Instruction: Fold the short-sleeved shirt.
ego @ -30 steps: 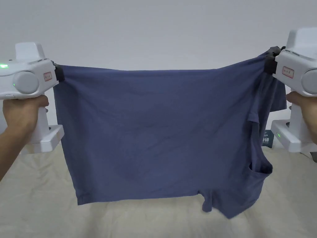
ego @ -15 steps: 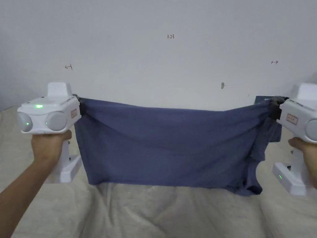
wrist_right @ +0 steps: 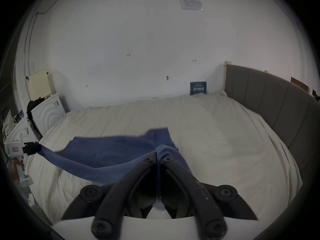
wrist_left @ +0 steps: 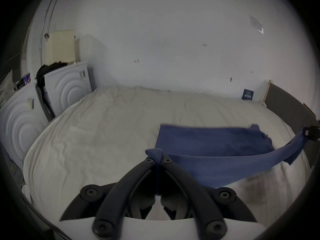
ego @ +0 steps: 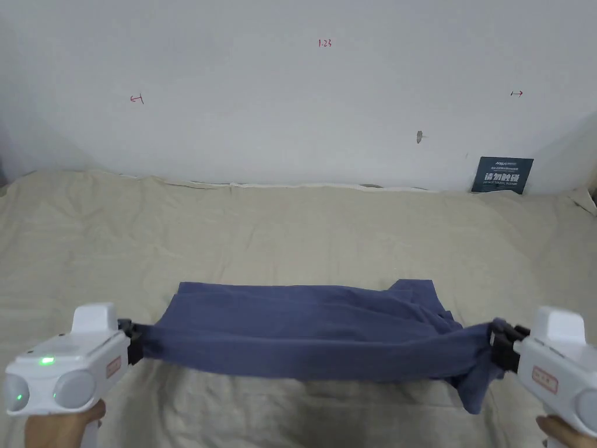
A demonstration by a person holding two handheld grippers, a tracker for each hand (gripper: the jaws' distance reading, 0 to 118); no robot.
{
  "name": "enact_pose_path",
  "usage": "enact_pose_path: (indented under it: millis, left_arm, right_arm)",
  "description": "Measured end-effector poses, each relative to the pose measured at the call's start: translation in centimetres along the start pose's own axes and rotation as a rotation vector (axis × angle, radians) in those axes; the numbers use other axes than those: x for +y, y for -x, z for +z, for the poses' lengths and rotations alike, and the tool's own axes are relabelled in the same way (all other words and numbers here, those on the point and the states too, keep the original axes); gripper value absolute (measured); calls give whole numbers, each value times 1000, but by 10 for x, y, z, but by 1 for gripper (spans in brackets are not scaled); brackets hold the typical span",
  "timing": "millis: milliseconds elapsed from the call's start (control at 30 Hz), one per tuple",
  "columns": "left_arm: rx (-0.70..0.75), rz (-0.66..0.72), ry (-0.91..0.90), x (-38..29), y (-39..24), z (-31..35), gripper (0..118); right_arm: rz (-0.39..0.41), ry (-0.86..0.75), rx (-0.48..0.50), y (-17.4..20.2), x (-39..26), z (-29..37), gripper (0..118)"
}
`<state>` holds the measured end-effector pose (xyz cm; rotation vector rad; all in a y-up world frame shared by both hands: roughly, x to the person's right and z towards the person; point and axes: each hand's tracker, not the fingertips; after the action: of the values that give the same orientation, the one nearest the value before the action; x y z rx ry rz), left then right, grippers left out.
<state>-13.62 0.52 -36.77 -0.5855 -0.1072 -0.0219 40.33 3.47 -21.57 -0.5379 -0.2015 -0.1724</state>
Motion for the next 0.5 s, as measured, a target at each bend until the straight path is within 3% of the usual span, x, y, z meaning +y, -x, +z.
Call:
enact_pose_path:
  millis: [233, 500]
  left_arm:
    - [-14, 29, 63, -73, 30, 60, 3]
    - [6, -26, 141, -128, 36, 97, 3]
  right_arm:
    - [-87, 73, 7, -10, -82, 71, 5]
    - [-101, 215, -38, -10, -153, 119, 5]
